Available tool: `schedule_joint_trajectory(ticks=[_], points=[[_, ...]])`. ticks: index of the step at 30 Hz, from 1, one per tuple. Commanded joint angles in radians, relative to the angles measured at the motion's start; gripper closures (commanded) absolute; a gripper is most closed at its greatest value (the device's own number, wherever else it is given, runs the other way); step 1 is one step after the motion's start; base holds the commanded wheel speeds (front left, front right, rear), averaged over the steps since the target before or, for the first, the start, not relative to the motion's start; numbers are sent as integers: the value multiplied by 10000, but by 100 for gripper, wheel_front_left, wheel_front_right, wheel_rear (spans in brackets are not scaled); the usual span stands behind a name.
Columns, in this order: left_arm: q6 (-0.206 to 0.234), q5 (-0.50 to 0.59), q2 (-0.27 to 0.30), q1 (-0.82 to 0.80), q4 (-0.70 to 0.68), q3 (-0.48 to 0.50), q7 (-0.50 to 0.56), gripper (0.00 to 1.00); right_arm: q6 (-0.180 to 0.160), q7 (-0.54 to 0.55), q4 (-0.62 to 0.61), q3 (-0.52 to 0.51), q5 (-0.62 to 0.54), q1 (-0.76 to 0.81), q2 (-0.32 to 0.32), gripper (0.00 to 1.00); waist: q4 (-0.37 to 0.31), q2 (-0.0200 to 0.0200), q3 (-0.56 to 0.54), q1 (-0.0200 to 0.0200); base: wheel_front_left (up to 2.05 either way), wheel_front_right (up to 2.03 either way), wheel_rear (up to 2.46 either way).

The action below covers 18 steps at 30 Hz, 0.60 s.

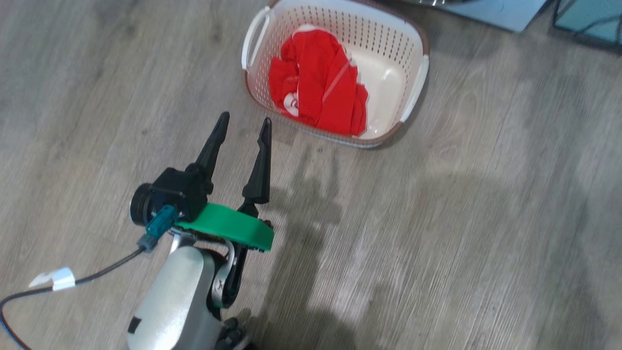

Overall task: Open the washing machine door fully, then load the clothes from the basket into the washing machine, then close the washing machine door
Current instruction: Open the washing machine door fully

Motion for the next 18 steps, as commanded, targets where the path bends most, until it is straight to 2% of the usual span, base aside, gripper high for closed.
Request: schedule_joint_trajectory(ticks=[1,18], points=[[50,99,148,123,-227,362,-97,0,10,200,-460,254,170,136,576,100,49,-1,-448,0,0,0,0],[-71,403,148,1008,113,507,-97,0,10,841,-1106,705,1317,2674,857,100,483,-1,-2236,0,0,0,0]])
